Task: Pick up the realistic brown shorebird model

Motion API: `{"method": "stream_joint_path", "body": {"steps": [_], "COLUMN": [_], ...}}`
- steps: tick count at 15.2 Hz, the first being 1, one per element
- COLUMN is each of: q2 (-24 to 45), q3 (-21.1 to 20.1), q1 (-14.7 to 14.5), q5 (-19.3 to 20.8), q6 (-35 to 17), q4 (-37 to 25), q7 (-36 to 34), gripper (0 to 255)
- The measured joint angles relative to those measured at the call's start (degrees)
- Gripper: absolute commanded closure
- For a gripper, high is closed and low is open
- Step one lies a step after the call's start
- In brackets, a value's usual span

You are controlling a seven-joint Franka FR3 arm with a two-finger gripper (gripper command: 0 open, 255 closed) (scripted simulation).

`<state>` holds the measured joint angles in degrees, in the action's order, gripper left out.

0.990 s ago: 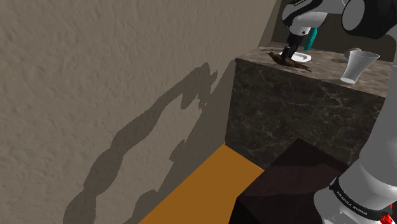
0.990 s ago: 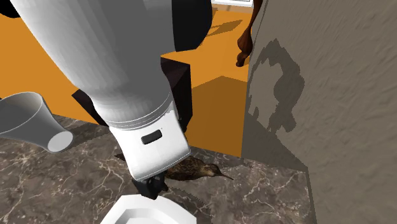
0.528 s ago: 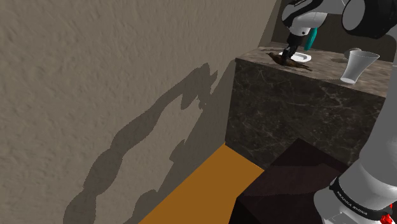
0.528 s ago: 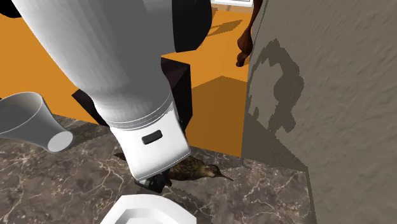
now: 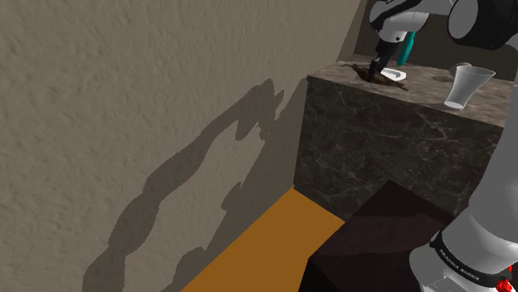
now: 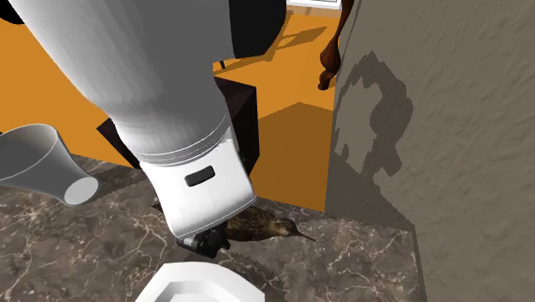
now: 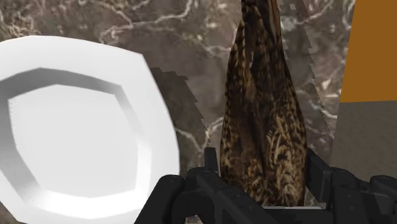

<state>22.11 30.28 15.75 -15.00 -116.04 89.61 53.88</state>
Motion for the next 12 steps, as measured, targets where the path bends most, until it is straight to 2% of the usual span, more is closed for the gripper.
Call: {"method": "stream_joint_path", "body": {"steps": [12], "q2": [-0.9], "q3": [0.5], "q1": [0.5], "q5": [1.0], "q6": [8.3], "q4": [-7.7], "q7": [-1.1], "gripper": [255]}}
